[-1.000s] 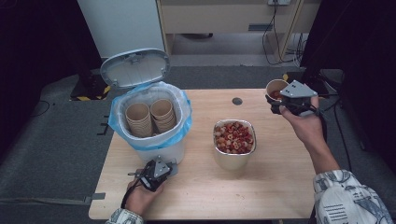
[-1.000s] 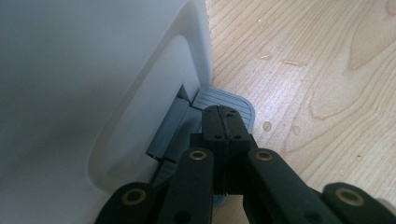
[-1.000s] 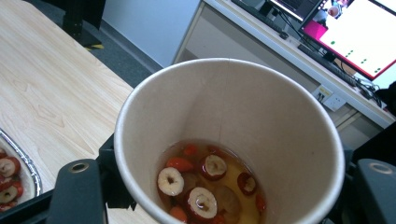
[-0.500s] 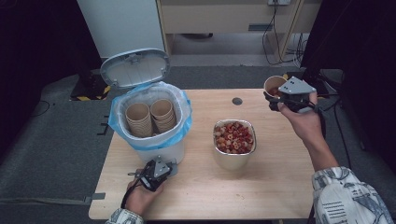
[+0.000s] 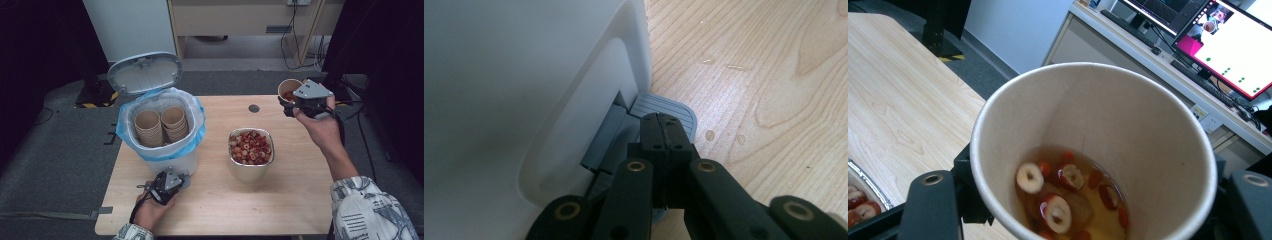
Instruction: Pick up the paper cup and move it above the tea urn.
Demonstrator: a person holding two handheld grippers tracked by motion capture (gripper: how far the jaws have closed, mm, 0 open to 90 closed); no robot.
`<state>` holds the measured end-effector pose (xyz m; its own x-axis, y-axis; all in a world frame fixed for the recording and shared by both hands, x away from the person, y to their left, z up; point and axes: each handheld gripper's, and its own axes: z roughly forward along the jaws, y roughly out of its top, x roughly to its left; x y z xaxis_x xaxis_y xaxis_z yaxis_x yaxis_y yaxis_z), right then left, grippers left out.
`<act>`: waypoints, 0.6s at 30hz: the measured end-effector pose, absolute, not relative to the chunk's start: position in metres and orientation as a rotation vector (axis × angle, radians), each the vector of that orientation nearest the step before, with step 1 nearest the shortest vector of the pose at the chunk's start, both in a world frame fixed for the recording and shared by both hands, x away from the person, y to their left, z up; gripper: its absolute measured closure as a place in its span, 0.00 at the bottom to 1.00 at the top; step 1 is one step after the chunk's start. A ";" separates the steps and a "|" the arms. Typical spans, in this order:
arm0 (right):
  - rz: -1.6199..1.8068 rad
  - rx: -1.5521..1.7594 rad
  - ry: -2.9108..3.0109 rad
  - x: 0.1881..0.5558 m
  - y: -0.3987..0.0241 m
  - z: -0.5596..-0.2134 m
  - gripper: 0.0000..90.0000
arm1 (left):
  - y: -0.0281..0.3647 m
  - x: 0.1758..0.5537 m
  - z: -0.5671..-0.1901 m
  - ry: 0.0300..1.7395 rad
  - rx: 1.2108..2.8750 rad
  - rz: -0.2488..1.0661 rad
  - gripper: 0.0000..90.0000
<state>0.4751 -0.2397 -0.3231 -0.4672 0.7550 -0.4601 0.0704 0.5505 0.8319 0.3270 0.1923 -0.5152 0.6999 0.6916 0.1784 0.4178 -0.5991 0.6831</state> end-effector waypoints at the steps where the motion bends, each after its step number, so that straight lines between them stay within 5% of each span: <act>1: 0.966 0.669 1.896 0.475 -0.238 -0.323 0.32 | 0.192 0.327 -0.515 0.844 2.286 0.576 1.00; 18: 0.980 0.647 1.882 0.477 -0.232 -0.313 0.32 | 0.192 0.327 -0.515 0.842 2.285 0.577 1.00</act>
